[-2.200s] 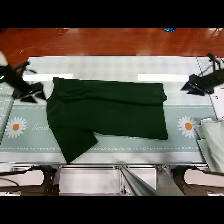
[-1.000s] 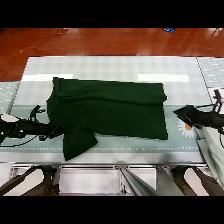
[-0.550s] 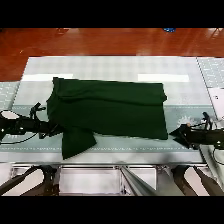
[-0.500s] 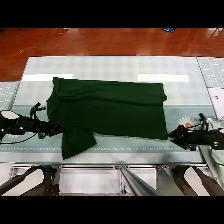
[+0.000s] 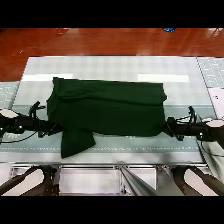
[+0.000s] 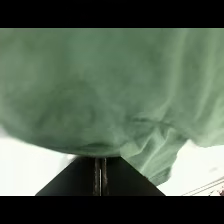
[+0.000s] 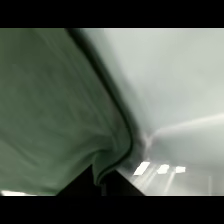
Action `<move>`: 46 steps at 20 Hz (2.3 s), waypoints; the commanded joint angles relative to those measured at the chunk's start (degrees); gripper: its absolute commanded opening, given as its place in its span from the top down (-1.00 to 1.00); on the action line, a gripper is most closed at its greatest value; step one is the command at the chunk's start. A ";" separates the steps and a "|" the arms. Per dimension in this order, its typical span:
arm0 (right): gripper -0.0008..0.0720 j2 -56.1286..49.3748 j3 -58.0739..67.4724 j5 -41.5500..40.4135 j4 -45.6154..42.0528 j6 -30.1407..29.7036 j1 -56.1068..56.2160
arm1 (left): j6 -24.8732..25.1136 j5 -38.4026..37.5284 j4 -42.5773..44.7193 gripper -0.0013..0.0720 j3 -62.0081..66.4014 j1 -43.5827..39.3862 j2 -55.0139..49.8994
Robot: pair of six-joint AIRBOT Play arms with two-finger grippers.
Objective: Fold the shirts.
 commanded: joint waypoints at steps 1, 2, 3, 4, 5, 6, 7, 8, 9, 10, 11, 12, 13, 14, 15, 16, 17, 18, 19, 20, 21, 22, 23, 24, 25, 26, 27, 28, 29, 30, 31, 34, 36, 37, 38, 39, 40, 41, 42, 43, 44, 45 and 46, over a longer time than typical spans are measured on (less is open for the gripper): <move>0.91 -1.11 7.21 5.07 2.64 -3.43 1.18 | 0.00 -1.36 -2.05 0.92 5.09 0.02 0.04; 0.91 -1.11 10.08 5.84 2.51 -3.45 1.29 | 0.00 -1.36 -3.85 0.92 7.52 -0.02 0.00; 0.91 -1.29 13.38 5.64 2.38 -3.39 1.29 | -0.02 -0.09 -5.81 0.92 9.70 -0.26 -0.28; 0.91 -2.23 16.79 5.40 2.47 -2.99 1.29 | -0.81 1.92 -6.91 0.92 12.48 -0.63 -1.22; 0.91 -4.15 20.74 5.70 2.89 -3.04 1.31 | -3.23 3.23 -6.88 0.92 15.61 -1.07 -2.86; 0.91 -6.86 24.81 6.43 2.89 -3.04 1.36 | -4.44 3.74 -7.10 0.92 19.54 -1.92 -5.25; 0.91 -9.64 28.30 6.64 2.80 -3.02 1.75 | -5.01 3.69 -7.13 0.92 23.82 -3.19 -8.07; 0.91 -12.74 31.65 6.51 2.82 -2.93 2.51 | -5.68 3.74 -7.13 0.92 27.91 -4.48 -10.75; 0.91 -15.69 34.62 6.47 2.84 -2.78 3.28 | -6.71 3.74 -7.10 0.92 32.09 -5.73 -13.57; 0.91 -18.64 37.40 5.99 2.84 -2.29 4.04 | -7.91 3.72 -7.08 0.92 36.65 -6.82 -16.76; 0.91 -21.16 39.65 5.42 2.82 -1.77 4.55 | -9.42 3.61 -7.06 0.92 40.81 -7.56 -19.76; 0.91 -23.74 41.92 4.98 2.80 -1.20 4.87 | -10.86 3.06 -7.06 0.92 45.11 -8.15 -22.95; 0.91 -26.27 44.13 5.07 3.06 -1.05 4.87 | -12.15 2.03 -7.06 0.92 49.13 -8.68 -26.16; 0.91 -28.22 45.92 5.11 3.17 -1.03 4.85 | -12.55 0.57 -7.06 0.92 52.70 -9.09 -29.07; 0.91 -30.25 47.80 5.03 3.23 -1.01 4.87 | -12.68 -0.87 -7.06 0.92 56.19 -9.57 -32.11; 0.91 -32.04 49.44 5.09 3.32 -1.01 4.87 | -12.66 -2.10 -7.06 0.92 59.10 -10.08 -34.64; 0.91 -33.83 50.90 5.18 3.63 -1.01 4.87 | -12.68 -2.38 -7.04 0.92 61.46 -10.49 -37.00; 0.91 -35.34 51.89 5.01 4.15 -1.03 4.87 | -12.96 -2.45 -7.04 0.92 62.99 -10.80 -38.77; 0.91 -36.83 52.72 4.52 4.61 -1.09 4.87 | -13.64 -2.45 -7.04 0.92 63.71 -11.08 -40.19; 0.79 -38.05 53.09 3.54 4.83 -1.07 4.87 | -13.53 -2.60 -7.02 0.90 63.71 -11.10 -41.42; 0.24 -38.82 53.09 2.23 4.76 -1.07 4.87 | -13.53 -3.69 -6.99 0.40 63.71 -11.10 -42.60; -0.16 -39.30 53.09 1.18 4.55 -1.40 4.85 | -13.66 -5.64 -6.60 -0.42 63.71 -11.04 -43.50; -0.16 -39.26 53.09 0.39 4.17 -1.62 4.74 | -13.31 -8.13 -5.14 -0.43 63.73 -10.60 -44.00; -0.16 -38.84 53.35 0.39 4.07 -1.64 3.85 | -13.62 -9.99 -3.30 -0.43 63.82 -9.70 -43.85; -0.16 -38.34 54.21 1.86 3.87 -1.66 2.43 | -14.19 -12.57 -0.94 -0.43 64.48 -8.13 -43.32; -0.16 -37.51 55.67 4.70 2.86 -1.55 0.24 | -14.16 -15.26 1.70 -0.42 65.37 -6.16 -42.12; -0.16 -36.30 57.09 7.91 0.81 -1.01 -2.27 | -14.14 -16.87 4.52 -0.42 66.05 -4.20 -40.19; -0.16 -34.86 57.61 10.36 -1.62 0.15 -4.68 | -14.14 -17.07 7.21 -0.42 66.18 -2.23 -37.48; -0.16 -33.29 57.59 12.26 -4.92 1.75 -6.99 | -14.19 -16.06 9.97 -0.42 66.07 -0.28 -34.01; -0.16 -32.13 57.46 13.77 -8.52 2.93 -8.37 | -14.43 -13.73 11.67 -0.42 65.51 1.14 -30.45; -0.16 -31.23 56.96 14.34 -11.93 4.33 -9.18 | -14.43 -9.90 12.33 -0.42 63.87 2.08 -26.14; -0.16 -30.88 53.27 12.09 -13.40 5.03 -8.44 | -14.36 5.09 12.31 -0.42 51.36 0.74 -11.52; -0.16 -31.26 50.05 8.00 -11.10 5.01 -6.36 | -14.32 11.56 12.28 -0.42 40.09 -2.21 -2.64; -0.16 -32.24 49.44 7.15 -9.70 4.98 -5.05 | -14.08 13.38 12.28 -0.42 34.21 -4.20 1.33; -0.16 -33.62 49.48 7.15 -8.55 4.96 -3.82 | -13.66 14.05 12.28 -0.42 29.14 -6.23 4.42; -0.16 -35.08 49.48 6.93 -7.17 4.81 -2.47 | -13.70 14.10 12.28 -0.42 25.27 -8.02 6.47; -0.16 -36.39 49.59 6.82 -5.99 4.22 -1.18 | -13.73 14.08 12.28 -0.42 21.94 -9.90 7.96; -0.16 -37.73 49.92 6.62 -5.49 4.09 0.24 | -13.79 14.05 12.24 -0.42 19.78 -11.58 8.68; -0.17 -38.84 50.45 6.25 -5.46 4.13 1.40 | -14.23 14.03 11.87 -0.42 18.38 -13.27 8.81; -0.17 -40.00 51.15 6.10 -5.25 4.15 2.56 | -14.16 14.05 11.32 -0.42 17.70 -14.73 8.66; -0.17 -41.00 51.87 6.03 -5.29 4.26 3.67 | -14.19 14.05 11.15 -0.42 17.57 -16.13 8.39; -0.17 -42.05 52.50 6.01 -5.20 4.61 4.87 | -14.19 14.40 11.13 -0.42 17.59 -17.57 8.22; -0.17 -42.80 52.78 5.86 -4.81 4.74 5.99 | -14.19 15.19 11.15 -0.42 17.59 -18.88 8.20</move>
